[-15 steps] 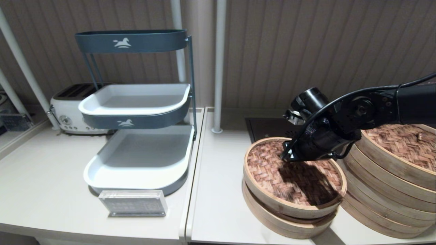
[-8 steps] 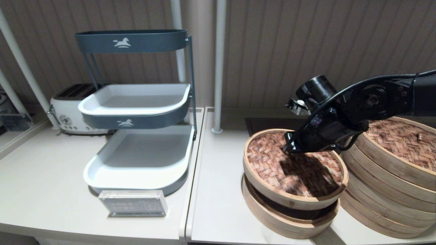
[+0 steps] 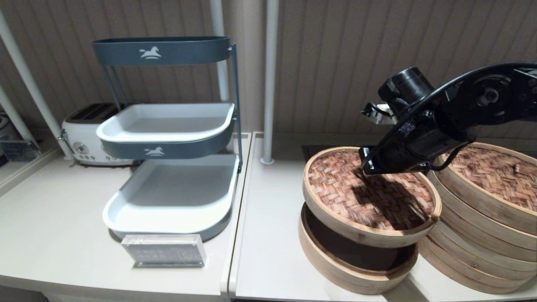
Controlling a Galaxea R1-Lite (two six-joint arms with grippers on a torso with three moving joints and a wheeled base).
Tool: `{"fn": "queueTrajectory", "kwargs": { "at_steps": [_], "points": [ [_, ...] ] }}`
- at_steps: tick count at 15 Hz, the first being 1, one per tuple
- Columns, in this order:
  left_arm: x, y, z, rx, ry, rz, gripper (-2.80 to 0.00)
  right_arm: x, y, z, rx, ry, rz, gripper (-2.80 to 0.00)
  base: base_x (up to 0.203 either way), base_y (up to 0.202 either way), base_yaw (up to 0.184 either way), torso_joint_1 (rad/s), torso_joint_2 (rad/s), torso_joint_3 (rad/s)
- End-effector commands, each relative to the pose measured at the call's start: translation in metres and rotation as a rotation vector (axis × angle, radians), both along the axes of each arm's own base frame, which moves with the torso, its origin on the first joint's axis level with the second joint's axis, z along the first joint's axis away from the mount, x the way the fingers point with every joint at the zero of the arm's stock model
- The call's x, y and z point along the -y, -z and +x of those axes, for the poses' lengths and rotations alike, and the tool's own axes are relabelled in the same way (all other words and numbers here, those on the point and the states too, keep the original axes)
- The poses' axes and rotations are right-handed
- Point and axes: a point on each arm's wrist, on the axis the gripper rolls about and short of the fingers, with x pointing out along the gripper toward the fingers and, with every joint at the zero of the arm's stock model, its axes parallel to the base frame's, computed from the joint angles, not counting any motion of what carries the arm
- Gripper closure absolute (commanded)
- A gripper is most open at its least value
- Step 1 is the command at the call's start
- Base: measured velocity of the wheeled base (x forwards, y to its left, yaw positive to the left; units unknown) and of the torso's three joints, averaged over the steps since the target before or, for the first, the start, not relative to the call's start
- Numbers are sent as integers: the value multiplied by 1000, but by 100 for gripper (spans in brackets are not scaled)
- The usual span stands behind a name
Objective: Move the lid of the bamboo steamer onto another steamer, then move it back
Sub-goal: Put the steamer
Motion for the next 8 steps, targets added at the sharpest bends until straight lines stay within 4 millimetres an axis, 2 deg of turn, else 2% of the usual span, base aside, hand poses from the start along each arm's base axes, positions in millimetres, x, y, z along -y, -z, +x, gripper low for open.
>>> {"fn": "queueTrajectory", "kwargs": {
  "at_steps": [1,8],
  "points": [
    [0,8,2,-27,0,0,0,2,-13,-2,30,2,8,0,0,0,0,0,0,0],
    [0,8,2,-26,0,0,0,7,-46,-11,62,-6,8,0,0,0,0,0,0,0]
  ]
}}
